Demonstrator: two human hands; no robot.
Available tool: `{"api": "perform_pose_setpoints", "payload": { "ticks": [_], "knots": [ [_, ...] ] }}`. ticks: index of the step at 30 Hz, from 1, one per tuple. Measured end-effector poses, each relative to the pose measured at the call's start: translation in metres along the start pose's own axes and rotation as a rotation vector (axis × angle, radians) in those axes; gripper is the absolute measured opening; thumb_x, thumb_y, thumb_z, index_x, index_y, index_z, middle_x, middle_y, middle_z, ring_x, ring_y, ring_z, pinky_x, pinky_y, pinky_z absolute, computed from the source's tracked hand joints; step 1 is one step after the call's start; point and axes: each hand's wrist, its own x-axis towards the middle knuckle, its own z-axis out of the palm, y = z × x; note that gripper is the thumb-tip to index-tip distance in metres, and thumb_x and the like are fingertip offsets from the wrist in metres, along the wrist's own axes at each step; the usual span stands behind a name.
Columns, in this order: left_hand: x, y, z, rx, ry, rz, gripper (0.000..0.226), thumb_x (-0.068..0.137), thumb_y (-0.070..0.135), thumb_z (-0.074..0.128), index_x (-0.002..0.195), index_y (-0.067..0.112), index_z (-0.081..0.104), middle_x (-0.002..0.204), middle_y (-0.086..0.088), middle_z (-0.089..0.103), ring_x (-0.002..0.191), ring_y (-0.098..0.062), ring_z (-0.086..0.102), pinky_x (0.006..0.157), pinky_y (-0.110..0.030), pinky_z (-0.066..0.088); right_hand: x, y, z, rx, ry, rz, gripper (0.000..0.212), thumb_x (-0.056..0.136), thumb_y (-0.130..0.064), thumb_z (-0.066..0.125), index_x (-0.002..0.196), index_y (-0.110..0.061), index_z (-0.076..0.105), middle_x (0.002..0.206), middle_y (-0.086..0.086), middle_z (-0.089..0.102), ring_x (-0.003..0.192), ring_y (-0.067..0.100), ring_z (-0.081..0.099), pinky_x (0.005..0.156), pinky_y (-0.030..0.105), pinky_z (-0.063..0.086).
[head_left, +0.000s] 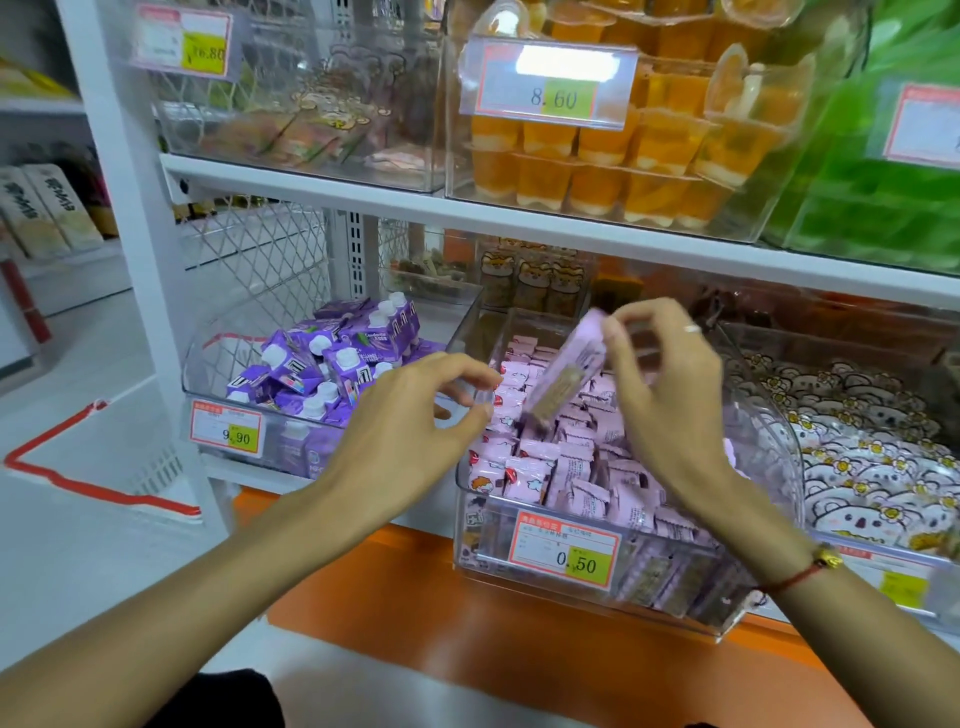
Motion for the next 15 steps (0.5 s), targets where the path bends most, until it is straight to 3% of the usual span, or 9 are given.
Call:
{"api": "perform_pose_setpoints", "payload": {
  "ticks": [2, 5, 9, 11, 14, 15],
  "knots": [
    [-0.002, 0.005, 0.003, -0.107, 0.016, 0.006, 0.027, 0.082, 0.032, 0.07, 0.108, 0.037, 0.062, 0.103, 0.02, 0.064, 0.094, 0.006, 0.058, 0.082, -0.025, 0.052, 0.002, -0.009, -0.011, 0.154, 0.134, 0.11, 0.007, 0.096, -0.019, 0.052, 0.09, -0.017, 0.054, 0.081, -0.002, 0.059, 0.068, 0.006, 0.057, 0.061, 0.015, 0.047],
    [-0.006, 0.013, 0.008, -0.133, -0.04, 0.078, 0.054, 0.075, 0.045, 0.073, 0.124, 0.043, 0.05, 0.12, 0.026, 0.052, 0.111, 0.01, 0.049, 0.088, -0.011, 0.042, -0.001, -0.019, -0.018, 0.469, 0.125, 0.431, 0.012, 0.097, -0.017, 0.05, 0.09, -0.01, 0.056, 0.079, -0.002, 0.066, 0.066, 0.008, 0.064, 0.06, 0.018, 0.053],
    [-0.005, 0.018, 0.009, -0.175, 0.035, 0.139, 0.036, 0.079, 0.031, 0.073, 0.112, 0.03, 0.06, 0.107, 0.018, 0.063, 0.097, 0.003, 0.058, 0.08, -0.015, 0.046, -0.007, -0.026, -0.019, 0.809, -0.013, 0.79, 0.017, 0.097, -0.017, 0.049, 0.093, -0.006, 0.061, 0.077, 0.001, 0.069, 0.061, 0.005, 0.064, 0.058, 0.014, 0.051],
    [-0.001, 0.021, 0.005, -0.373, -0.014, -0.025, 0.033, 0.077, 0.032, 0.073, 0.106, 0.018, 0.067, 0.099, 0.012, 0.071, 0.087, 0.001, 0.064, 0.075, -0.019, 0.053, -0.006, -0.025, -0.021, 0.853, -0.083, 0.867, 0.019, 0.096, -0.026, 0.052, 0.092, -0.012, 0.063, 0.075, -0.002, 0.068, 0.059, 0.006, 0.064, 0.056, 0.015, 0.051],
    [0.003, 0.027, -0.001, -0.85, -0.256, -0.554, 0.044, 0.067, 0.047, 0.071, 0.096, 0.014, 0.067, 0.093, 0.002, 0.075, 0.074, -0.003, 0.068, 0.058, -0.021, 0.055, -0.006, -0.021, -0.024, 0.827, -0.262, 0.899, 0.034, 0.088, -0.05, 0.054, 0.105, -0.022, 0.064, 0.096, -0.004, 0.067, 0.073, 0.008, 0.068, 0.058, 0.018, 0.052],
    [0.004, 0.027, -0.002, -0.922, -0.311, -0.653, 0.045, 0.065, 0.05, 0.07, 0.093, 0.015, 0.063, 0.093, 0.0, 0.075, 0.071, -0.002, 0.068, 0.056, -0.02, 0.054, -0.007, -0.02, -0.023, 0.853, -0.339, 0.876, 0.035, 0.084, -0.055, 0.055, 0.106, -0.03, 0.065, 0.099, -0.007, 0.069, 0.08, 0.009, 0.068, 0.061, 0.019, 0.053]
  ]
}}
